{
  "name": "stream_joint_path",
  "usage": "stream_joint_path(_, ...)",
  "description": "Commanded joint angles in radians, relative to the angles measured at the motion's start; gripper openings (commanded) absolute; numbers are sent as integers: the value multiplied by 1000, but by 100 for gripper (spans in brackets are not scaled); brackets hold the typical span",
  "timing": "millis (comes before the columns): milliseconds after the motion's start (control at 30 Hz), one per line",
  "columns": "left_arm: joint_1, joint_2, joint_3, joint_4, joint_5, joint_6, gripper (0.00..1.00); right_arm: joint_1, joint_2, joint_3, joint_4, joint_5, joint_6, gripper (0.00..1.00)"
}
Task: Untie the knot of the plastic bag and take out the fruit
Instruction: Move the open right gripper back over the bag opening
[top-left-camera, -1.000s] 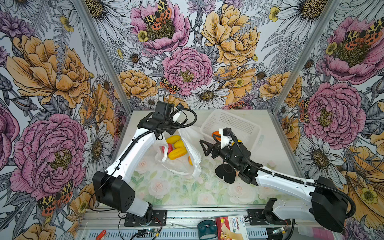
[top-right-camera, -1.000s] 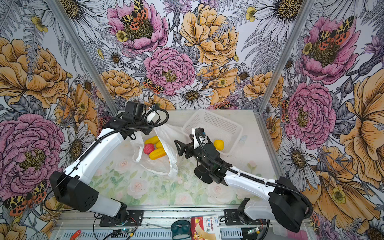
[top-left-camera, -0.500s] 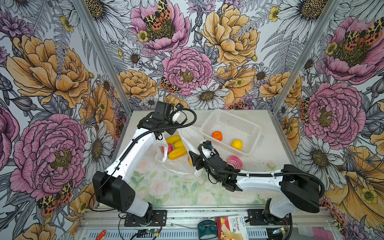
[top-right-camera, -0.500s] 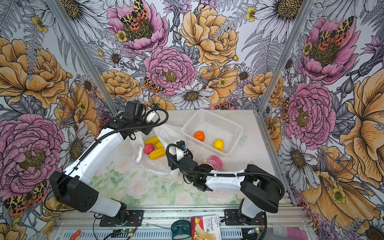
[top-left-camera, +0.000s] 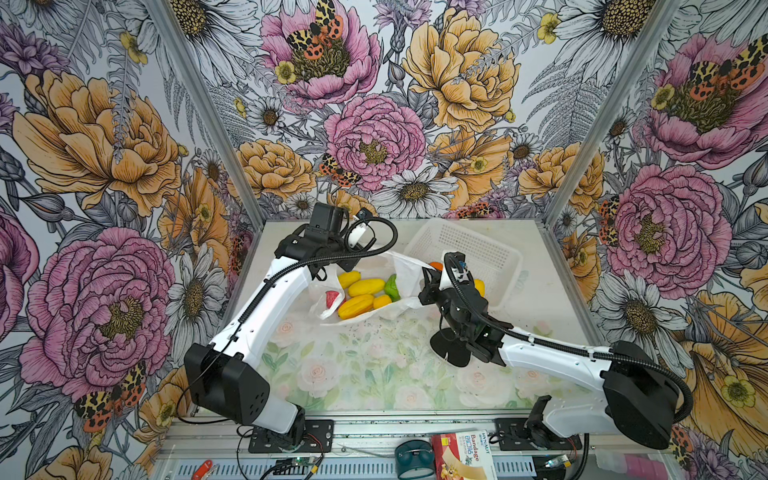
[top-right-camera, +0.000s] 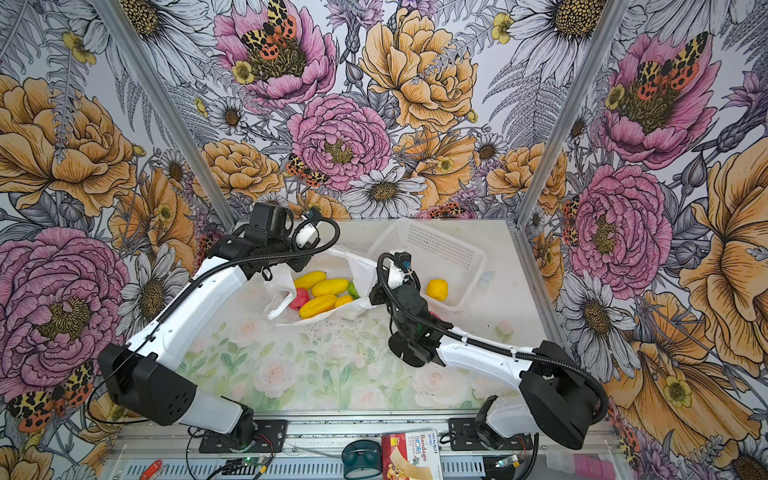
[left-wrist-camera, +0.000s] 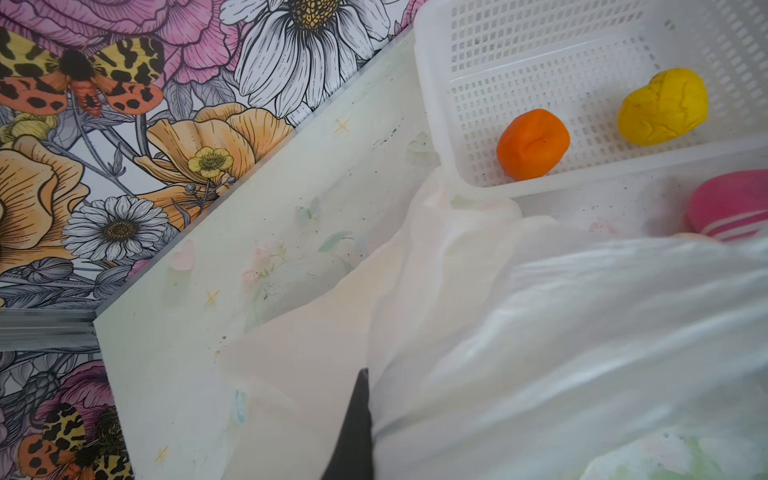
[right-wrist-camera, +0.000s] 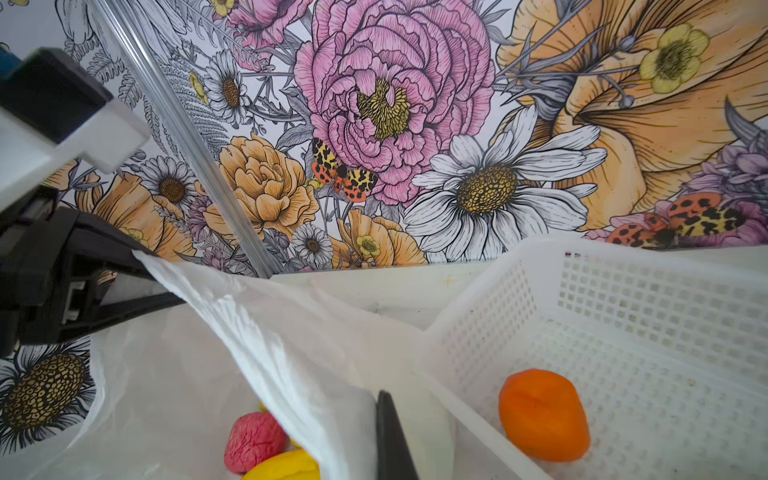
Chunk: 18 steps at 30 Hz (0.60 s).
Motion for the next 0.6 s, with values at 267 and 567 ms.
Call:
stream_joint_path(267,15,-28,26,19,33,-22,0,-31,-4,-3,-95,32,-34,0)
stream_joint_path(567,15,-33,39,19,99,-48,0,-120,-80,-20,-168,63,-45,0)
